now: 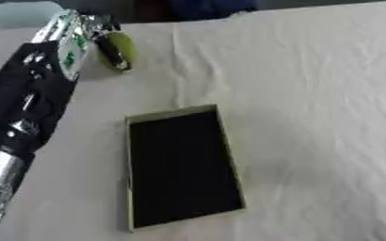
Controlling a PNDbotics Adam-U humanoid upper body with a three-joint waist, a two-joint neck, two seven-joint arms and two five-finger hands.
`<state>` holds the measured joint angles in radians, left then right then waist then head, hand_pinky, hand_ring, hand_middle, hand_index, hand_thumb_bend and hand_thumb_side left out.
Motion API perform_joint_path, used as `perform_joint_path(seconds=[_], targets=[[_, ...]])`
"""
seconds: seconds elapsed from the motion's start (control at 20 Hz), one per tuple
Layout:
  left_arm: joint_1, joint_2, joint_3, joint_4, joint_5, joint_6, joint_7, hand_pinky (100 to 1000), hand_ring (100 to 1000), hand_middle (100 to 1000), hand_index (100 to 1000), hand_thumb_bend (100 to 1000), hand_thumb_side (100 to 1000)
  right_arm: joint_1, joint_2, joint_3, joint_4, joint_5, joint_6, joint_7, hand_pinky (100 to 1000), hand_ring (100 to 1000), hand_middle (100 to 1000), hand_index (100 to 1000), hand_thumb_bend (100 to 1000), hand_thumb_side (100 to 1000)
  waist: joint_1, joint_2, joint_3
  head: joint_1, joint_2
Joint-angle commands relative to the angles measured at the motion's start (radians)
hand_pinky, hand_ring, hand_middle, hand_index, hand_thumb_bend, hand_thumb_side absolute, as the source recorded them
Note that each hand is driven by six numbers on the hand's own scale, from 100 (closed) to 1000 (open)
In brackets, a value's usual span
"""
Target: Pick up objects on the table and place them in the box.
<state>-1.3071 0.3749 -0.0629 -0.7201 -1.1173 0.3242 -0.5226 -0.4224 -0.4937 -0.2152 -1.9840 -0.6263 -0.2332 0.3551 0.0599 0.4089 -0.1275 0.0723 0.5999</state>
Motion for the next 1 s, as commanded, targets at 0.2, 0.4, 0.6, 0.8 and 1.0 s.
perform_joint_path(seconds=[0.2, 0.4, 0.6, 0.8, 1.0], targets=[[-0.025, 0.029, 0.006, 0.019, -0.037, 0.008, -0.027, 751, 937, 801, 867, 560, 156, -0.007, -0.009, -0.001, -0.016, 0.005, 0.009, 0.010, 868, 693, 614, 822, 100, 635, -0.002, -0.017, -0.004, 0.006, -0.011], [-0.026, 0.028, 0.011, 0.014, -0.060, 0.007, -0.051, 751, 937, 801, 867, 560, 156, -0.006, -0.008, -0.001, -0.016, 0.005, 0.011, 0.012, 868, 693, 614, 822, 100, 635, -0.002, -0.017, -0.003, 0.006, -0.010], [-0.031, 0.027, 0.017, 0.006, -0.064, 0.004, -0.061, 630, 718, 668, 790, 480, 145, -0.002, -0.007, -0.001, -0.016, 0.006, 0.014, 0.011, 869, 693, 613, 822, 100, 644, -0.001, -0.021, -0.001, 0.003, -0.002], [-0.039, 0.035, 0.015, -0.015, -0.025, -0.004, -0.078, 583, 631, 625, 757, 454, 144, 0.006, -0.006, -0.002, -0.016, 0.007, 0.025, 0.008, 869, 693, 613, 823, 100, 641, 0.002, -0.034, 0.004, -0.004, 0.014], [-0.039, 0.043, -0.001, -0.047, -0.006, -0.009, -0.075, 514, 558, 577, 722, 446, 130, 0.009, -0.008, -0.001, -0.016, 0.003, 0.026, 0.007, 869, 694, 614, 823, 100, 638, 0.002, -0.043, 0.009, -0.009, 0.023]])
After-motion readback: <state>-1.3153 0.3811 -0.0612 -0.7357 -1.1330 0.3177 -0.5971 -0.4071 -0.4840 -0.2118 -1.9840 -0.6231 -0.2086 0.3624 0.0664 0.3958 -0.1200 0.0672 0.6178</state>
